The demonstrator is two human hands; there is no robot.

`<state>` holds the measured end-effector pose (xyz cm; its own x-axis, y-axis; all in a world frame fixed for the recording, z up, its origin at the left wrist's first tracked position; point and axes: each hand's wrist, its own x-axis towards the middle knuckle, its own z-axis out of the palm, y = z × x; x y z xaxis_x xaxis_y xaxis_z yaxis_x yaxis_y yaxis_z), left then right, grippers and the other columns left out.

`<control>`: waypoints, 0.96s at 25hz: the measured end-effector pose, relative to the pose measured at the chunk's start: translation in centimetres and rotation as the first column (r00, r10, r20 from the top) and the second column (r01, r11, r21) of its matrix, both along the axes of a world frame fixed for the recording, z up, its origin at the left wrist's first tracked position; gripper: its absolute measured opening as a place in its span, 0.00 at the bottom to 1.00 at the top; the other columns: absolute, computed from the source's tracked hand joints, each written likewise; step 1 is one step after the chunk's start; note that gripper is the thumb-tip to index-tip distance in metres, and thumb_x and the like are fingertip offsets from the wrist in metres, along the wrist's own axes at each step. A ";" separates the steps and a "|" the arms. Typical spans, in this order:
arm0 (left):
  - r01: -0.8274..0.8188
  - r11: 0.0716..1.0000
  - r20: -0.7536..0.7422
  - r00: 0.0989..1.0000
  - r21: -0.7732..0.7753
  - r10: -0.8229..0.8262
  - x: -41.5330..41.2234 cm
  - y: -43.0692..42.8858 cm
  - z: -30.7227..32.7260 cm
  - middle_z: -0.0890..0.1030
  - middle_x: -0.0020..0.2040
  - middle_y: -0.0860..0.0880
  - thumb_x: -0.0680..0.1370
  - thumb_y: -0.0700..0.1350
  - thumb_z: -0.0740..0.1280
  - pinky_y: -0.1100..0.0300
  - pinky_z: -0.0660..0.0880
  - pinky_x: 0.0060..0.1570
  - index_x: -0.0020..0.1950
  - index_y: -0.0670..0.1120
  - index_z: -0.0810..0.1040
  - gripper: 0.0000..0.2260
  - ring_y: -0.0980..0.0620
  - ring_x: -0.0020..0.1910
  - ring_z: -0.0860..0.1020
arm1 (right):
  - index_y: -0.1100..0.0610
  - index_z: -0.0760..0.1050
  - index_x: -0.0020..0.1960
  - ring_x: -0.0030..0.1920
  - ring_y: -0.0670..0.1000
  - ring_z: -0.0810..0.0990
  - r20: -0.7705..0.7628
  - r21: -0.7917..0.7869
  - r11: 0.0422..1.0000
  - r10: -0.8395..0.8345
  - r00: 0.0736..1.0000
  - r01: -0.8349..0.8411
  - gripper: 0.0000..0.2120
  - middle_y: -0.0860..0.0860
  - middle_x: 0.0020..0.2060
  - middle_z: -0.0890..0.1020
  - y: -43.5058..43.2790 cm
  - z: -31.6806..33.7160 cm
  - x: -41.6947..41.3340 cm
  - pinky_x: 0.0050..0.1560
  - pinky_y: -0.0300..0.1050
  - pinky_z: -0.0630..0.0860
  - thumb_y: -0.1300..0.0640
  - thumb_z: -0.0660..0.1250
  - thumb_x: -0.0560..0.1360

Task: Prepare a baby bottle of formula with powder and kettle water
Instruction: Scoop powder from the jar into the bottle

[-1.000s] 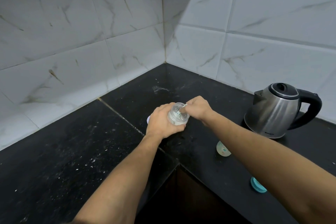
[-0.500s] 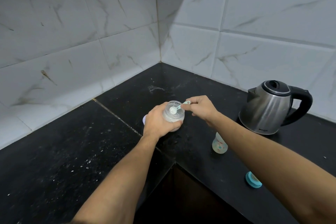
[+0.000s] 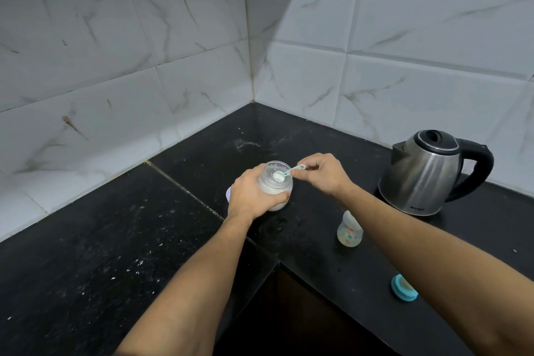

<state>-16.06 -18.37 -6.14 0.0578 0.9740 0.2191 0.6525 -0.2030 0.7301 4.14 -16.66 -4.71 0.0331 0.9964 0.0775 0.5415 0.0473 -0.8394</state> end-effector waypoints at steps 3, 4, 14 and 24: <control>0.007 1.000 -0.011 1.000 0.000 -0.007 -0.2 0.1 -0.1 0.77 0.47 0.62 0.65 0.54 0.83 0.61 0.72 0.56 0.64 0.56 0.82 0.29 0.58 0.53 0.76 | 0.52 0.89 0.44 0.50 0.51 0.84 0.010 -0.008 1.000 0.009 1.000 -0.009 0.02 0.48 0.45 0.87 0.1 -0.1 0.1 0.55 0.51 0.82 0.54 0.79 0.74; 0.011 1.000 -0.012 1.000 -0.002 -0.011 -0.2 0.1 -0.1 0.77 0.46 0.62 0.64 0.54 0.82 0.60 0.73 0.56 0.64 0.56 0.82 0.28 0.58 0.52 0.76 | 0.51 0.89 0.43 0.50 0.51 0.84 0.003 -0.012 1.000 0.005 1.000 -0.005 0.02 0.49 0.45 0.87 0.1 -0.2 0.1 0.55 0.50 0.82 0.54 0.80 0.74; 0.017 1.000 0.000 1.000 -0.026 -0.017 -0.6 0.3 -0.4 0.78 0.50 0.61 0.64 0.55 0.83 0.60 0.73 0.57 0.64 0.57 0.82 0.29 0.58 0.53 0.78 | 0.54 0.89 0.44 0.39 0.47 0.80 -0.121 -0.086 0.996 -0.010 0.993 0.000 0.04 0.49 0.38 0.86 -0.3 -0.2 -0.1 0.43 0.41 0.78 0.53 0.79 0.75; 0.015 0.976 0.053 0.999 -0.218 -0.003 -0.8 0.1 -3.8 0.83 0.49 0.62 0.62 0.59 0.83 0.67 0.72 0.49 0.63 0.60 0.80 0.30 0.60 0.53 0.80 | 0.60 0.86 0.49 0.32 0.44 0.80 -0.409 -0.492 0.865 -0.331 0.850 0.100 0.06 0.51 0.39 0.86 -1.3 0.3 -0.1 0.30 0.36 0.71 0.57 0.77 0.76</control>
